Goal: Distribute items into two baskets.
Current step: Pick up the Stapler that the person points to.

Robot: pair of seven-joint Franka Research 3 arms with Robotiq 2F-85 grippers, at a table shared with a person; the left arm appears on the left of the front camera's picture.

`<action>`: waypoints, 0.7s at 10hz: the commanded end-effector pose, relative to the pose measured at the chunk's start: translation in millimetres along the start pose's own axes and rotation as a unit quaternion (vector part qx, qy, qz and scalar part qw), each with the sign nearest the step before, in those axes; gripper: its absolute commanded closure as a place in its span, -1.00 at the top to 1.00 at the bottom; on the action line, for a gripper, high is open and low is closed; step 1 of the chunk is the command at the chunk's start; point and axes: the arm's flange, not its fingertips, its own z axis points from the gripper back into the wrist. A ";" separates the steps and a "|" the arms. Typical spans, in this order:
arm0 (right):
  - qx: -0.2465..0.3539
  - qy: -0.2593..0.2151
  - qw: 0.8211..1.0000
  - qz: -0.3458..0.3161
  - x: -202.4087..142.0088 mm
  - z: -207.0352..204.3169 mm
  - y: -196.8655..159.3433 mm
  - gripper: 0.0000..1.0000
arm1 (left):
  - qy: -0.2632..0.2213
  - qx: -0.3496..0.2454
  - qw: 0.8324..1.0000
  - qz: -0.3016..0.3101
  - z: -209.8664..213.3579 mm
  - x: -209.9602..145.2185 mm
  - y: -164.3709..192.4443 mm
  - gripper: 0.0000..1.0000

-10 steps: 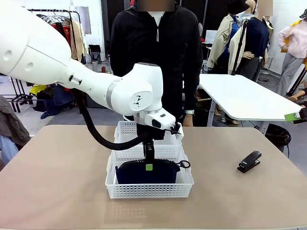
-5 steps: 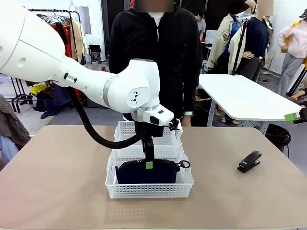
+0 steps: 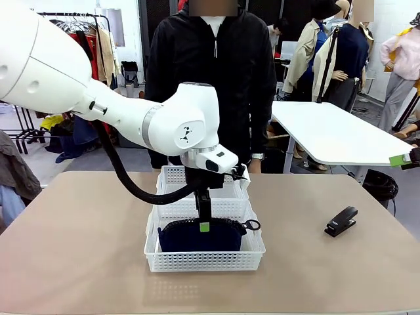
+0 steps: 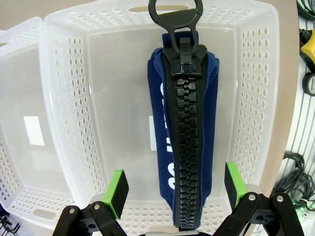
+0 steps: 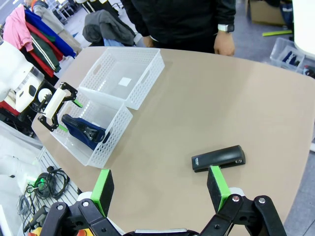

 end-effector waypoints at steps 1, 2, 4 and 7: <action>0.003 -0.005 1.000 0.002 0.9 -0.5 0.9 1.00 | 0.003 0.005 1.000 -0.002 2.5 -0.5 -0.9 1.00; 0.003 -0.005 1.000 0.002 0.9 -0.5 0.9 1.00 | 0.003 0.005 1.000 -0.002 2.5 -0.5 -0.9 1.00; 0.003 -0.005 1.000 0.002 0.9 -0.5 0.9 1.00 | 0.003 0.005 1.000 -0.002 2.5 -0.5 -0.9 1.00; 0.003 -0.005 1.000 0.002 0.9 -0.5 0.9 1.00 | 0.003 0.005 1.000 -0.002 2.5 -0.5 -0.9 1.00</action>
